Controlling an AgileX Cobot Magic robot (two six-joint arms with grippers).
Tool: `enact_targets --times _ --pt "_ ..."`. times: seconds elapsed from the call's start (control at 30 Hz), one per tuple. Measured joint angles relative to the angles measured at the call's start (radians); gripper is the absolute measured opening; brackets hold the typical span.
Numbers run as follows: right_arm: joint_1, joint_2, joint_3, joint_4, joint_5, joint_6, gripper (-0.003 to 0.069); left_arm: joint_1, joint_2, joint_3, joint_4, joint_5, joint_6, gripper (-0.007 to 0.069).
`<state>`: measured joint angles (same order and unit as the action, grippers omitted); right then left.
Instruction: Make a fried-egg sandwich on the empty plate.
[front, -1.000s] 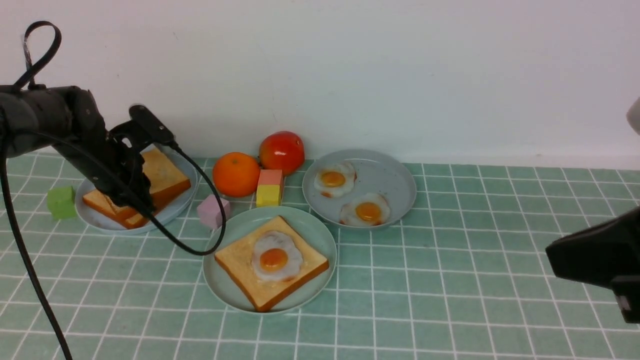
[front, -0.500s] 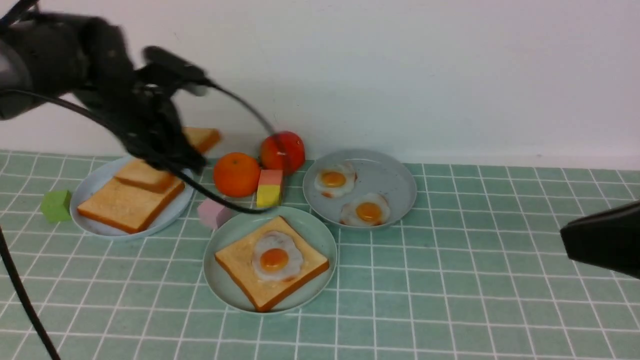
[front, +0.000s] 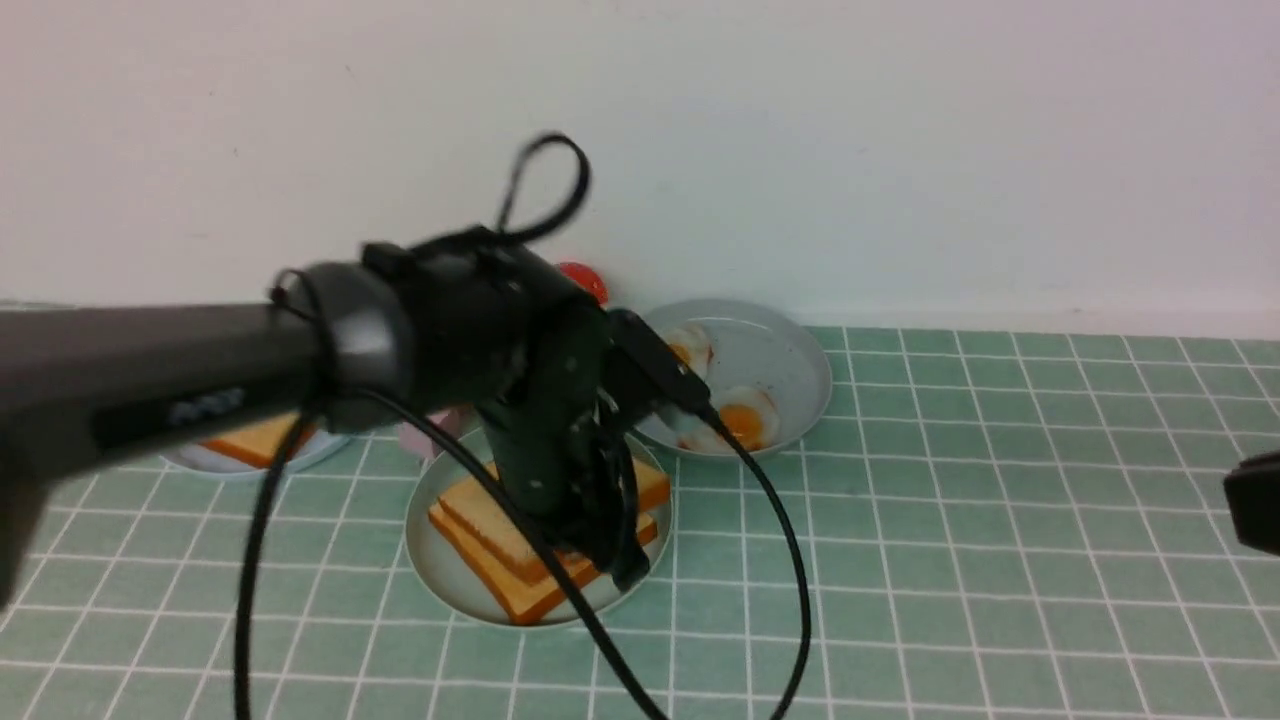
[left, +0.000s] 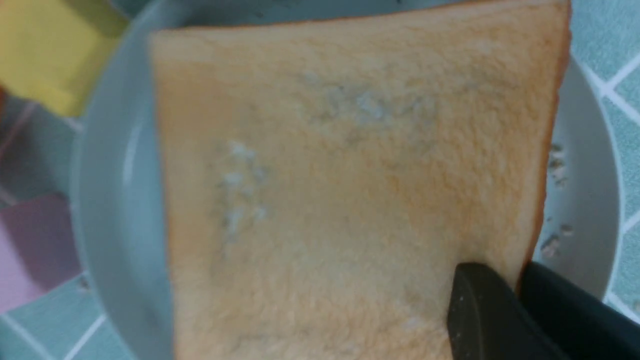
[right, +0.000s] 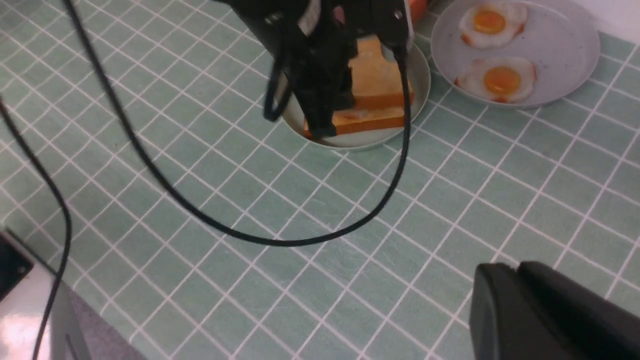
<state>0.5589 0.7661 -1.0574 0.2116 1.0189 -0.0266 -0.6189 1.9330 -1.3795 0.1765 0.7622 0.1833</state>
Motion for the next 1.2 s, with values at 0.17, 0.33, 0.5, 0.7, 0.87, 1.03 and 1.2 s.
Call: enact_targets --times 0.17,0.33,0.5,0.7,0.87,1.03,1.2 --pt "0.0 -0.011 0.0 0.02 0.038 0.0 0.0064 -0.002 0.013 0.0 0.003 -0.003 0.0 0.0048" --pt "0.0 -0.019 0.0 0.037 0.051 0.0 0.0066 -0.002 0.012 0.0 0.003 0.006 0.0 0.0113" --pt "0.0 -0.033 0.0 0.037 0.055 0.0 0.0068 -0.002 0.011 0.0 0.002 0.054 -0.023 0.0326" --pt "0.0 -0.038 0.0 0.039 0.133 0.0 0.0076 -0.001 -0.056 -0.014 0.013 0.115 -0.173 0.0459" --pt "0.0 -0.097 0.0 0.021 0.236 0.083 0.0082 -0.001 -0.368 0.001 0.029 0.111 -0.383 0.0061" --pt "0.0 -0.221 0.0 -0.054 0.249 0.15 0.0082 -0.001 -0.721 0.206 -0.003 -0.015 -0.439 -0.0013" --pt "0.0 -0.387 0.011 -0.128 0.249 0.227 0.0084 -0.001 -1.111 0.545 -0.065 -0.228 -0.443 -0.0013"
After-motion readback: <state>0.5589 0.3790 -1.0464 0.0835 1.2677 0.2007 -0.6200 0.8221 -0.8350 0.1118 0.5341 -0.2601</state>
